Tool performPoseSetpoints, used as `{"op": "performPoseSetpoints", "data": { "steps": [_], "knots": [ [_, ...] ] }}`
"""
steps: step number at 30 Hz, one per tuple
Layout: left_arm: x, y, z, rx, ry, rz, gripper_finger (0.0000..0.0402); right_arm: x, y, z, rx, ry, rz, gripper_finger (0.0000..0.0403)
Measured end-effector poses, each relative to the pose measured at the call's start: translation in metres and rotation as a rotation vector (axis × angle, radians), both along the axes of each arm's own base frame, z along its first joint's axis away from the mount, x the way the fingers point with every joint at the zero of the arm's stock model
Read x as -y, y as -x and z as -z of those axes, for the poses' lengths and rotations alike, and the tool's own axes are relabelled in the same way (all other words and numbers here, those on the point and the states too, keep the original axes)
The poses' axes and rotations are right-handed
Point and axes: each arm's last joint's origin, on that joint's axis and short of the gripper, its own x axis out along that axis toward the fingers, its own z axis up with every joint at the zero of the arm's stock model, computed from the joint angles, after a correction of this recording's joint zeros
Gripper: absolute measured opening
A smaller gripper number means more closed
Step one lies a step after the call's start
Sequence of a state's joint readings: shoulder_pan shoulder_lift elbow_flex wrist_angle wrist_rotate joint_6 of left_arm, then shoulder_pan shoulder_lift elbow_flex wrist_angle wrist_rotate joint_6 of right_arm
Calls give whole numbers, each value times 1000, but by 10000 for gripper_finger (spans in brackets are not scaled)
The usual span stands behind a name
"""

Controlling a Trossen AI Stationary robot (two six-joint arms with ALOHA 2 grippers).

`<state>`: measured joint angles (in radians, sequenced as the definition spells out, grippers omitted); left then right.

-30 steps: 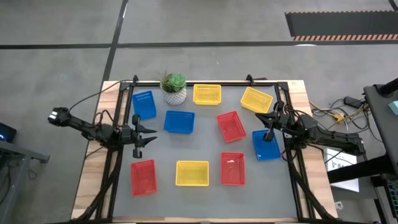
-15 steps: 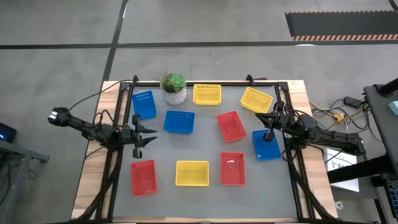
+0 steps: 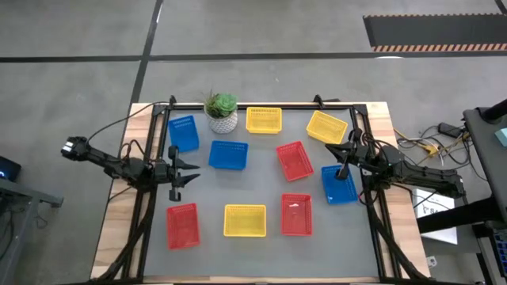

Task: Stack baskets by color

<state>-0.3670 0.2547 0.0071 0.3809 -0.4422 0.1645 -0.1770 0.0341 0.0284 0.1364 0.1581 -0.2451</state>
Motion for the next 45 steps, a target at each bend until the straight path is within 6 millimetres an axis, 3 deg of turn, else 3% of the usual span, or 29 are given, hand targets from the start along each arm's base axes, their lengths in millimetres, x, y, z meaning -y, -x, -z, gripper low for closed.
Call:
{"op": "performPoseSetpoints", "data": {
  "steps": [7,12,14,21,31,36,45],
  "knots": [
    [0,0,-2,22,-11,-2,95,0,0,0,14,-42,-7,9],
    [0,1,-7,82,230,58,95,-1,0,0,193,-594,-108,9],
    [0,1,-8,97,285,67,95,0,0,0,229,-686,-108,9],
    [0,2,-10,122,294,71,95,0,0,0,225,-657,-88,9],
    [-4,12,-37,400,372,84,95,0,0,-1,229,-624,-95,9],
    [-8,16,-44,472,290,-7,95,-7,-3,-2,211,-510,-174,9],
    [-7,14,-43,459,288,-5,95,-24,-9,-17,273,-324,-347,9]
  ]
}}
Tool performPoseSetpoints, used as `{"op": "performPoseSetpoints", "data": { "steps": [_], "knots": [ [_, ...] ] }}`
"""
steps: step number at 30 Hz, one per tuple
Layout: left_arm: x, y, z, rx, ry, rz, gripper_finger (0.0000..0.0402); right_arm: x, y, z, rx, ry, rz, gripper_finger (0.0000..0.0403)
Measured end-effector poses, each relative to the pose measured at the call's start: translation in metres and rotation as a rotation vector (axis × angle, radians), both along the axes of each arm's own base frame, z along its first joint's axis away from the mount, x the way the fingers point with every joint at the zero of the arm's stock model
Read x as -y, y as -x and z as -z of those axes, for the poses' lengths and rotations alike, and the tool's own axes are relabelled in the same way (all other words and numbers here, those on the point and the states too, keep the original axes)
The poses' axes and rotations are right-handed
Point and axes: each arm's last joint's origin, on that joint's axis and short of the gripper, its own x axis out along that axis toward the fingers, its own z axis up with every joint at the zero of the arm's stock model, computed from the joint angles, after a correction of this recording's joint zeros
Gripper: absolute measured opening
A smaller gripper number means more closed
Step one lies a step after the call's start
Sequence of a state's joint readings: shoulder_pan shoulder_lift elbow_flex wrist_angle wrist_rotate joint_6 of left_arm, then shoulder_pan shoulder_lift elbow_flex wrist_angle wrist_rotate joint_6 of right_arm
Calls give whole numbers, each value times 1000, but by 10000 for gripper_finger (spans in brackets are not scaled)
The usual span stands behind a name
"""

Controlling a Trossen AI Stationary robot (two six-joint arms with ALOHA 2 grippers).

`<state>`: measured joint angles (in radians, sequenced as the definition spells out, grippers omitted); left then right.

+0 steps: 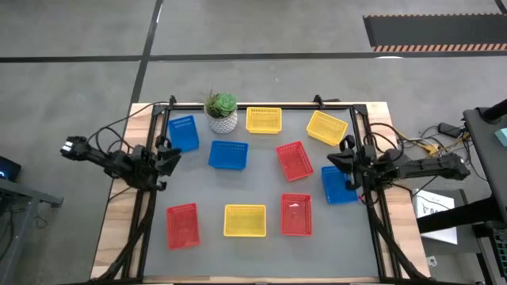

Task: Stack baskets by color
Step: Stack the bottom right red bin on top of the top right red bin

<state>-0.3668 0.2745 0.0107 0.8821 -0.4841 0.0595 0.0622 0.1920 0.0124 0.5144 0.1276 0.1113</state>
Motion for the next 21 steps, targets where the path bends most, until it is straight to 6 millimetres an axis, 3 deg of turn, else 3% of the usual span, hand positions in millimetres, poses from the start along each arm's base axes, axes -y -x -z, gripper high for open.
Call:
{"op": "performPoseSetpoints", "data": {
  "steps": [8,21],
  "knots": [
    [2,-5,-6,-28,-43,-20,95,-12,-11,-5,45,82,-58,9],
    [8,-21,2,-105,-82,-22,95,-34,-69,-16,-176,231,-116,9]
  ]
}}
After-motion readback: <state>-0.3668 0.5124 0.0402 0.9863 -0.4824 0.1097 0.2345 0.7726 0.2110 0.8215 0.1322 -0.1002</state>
